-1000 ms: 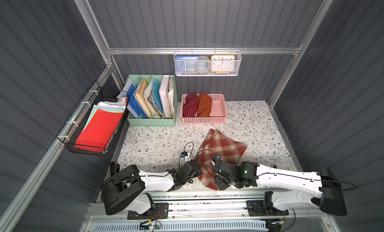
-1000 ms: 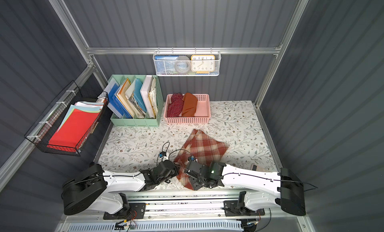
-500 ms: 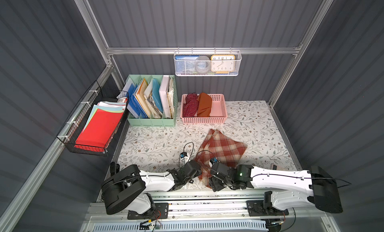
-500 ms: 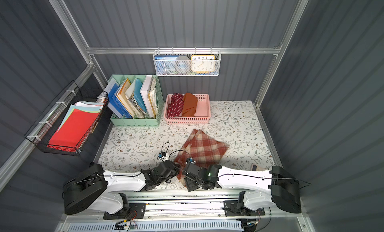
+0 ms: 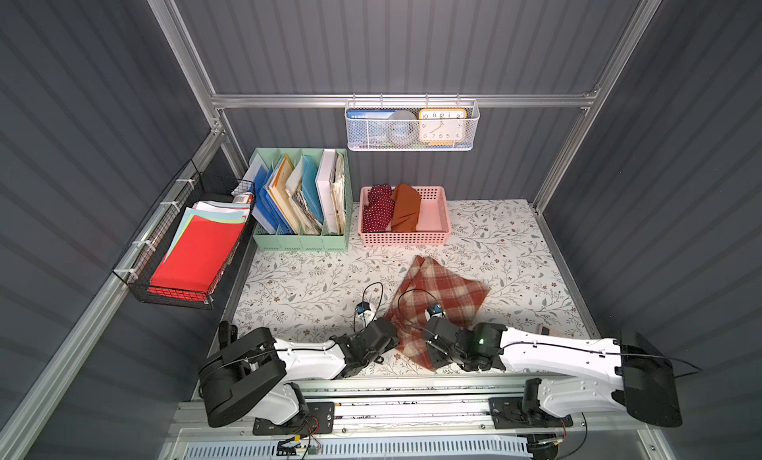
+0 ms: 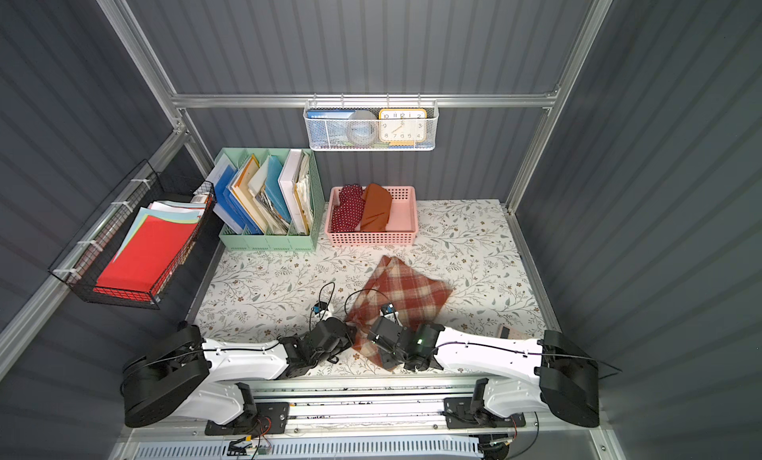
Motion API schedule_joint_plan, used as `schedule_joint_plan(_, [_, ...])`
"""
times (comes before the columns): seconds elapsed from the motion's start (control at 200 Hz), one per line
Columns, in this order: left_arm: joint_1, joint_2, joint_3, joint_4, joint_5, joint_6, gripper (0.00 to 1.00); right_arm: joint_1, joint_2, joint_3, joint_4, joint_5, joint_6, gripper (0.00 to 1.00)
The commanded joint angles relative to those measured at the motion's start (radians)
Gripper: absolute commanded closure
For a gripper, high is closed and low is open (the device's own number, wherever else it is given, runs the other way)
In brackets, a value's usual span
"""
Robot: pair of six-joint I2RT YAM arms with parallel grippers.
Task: Roll up the skirts
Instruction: Roll the skirt at the center of the board.
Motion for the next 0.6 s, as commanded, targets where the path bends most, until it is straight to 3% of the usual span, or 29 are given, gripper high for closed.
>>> schedule_joint_plan(0.0, [-0.002,-0.008,-0.035,-0.092,-0.017,-0.014,1.00,-0.064,0.087,-0.034,-0.060,0.037,-0.021,1.00])
schedule_joint_plan(0.145, [-0.002,-0.048,-0.034,-0.128,-0.045,-0.019,1.00,-0.068,0.220,-0.007,-0.118,0.051,0.004,0.68])
schedule_joint_plan(0.265, [-0.002,-0.068,-0.021,-0.166,-0.064,-0.015,1.00,-0.068,0.236,0.002,-0.164,0.056,0.036,0.51])
schedule_joint_plan(0.45, [-0.002,-0.078,0.005,-0.187,-0.083,-0.007,1.00,-0.025,0.156,0.062,-0.276,0.121,0.029,0.47])
schedule_joint_plan(0.595, [-0.002,-0.059,0.053,-0.227,-0.090,-0.001,1.00,0.125,-0.042,0.164,-0.340,0.217,-0.082,0.43])
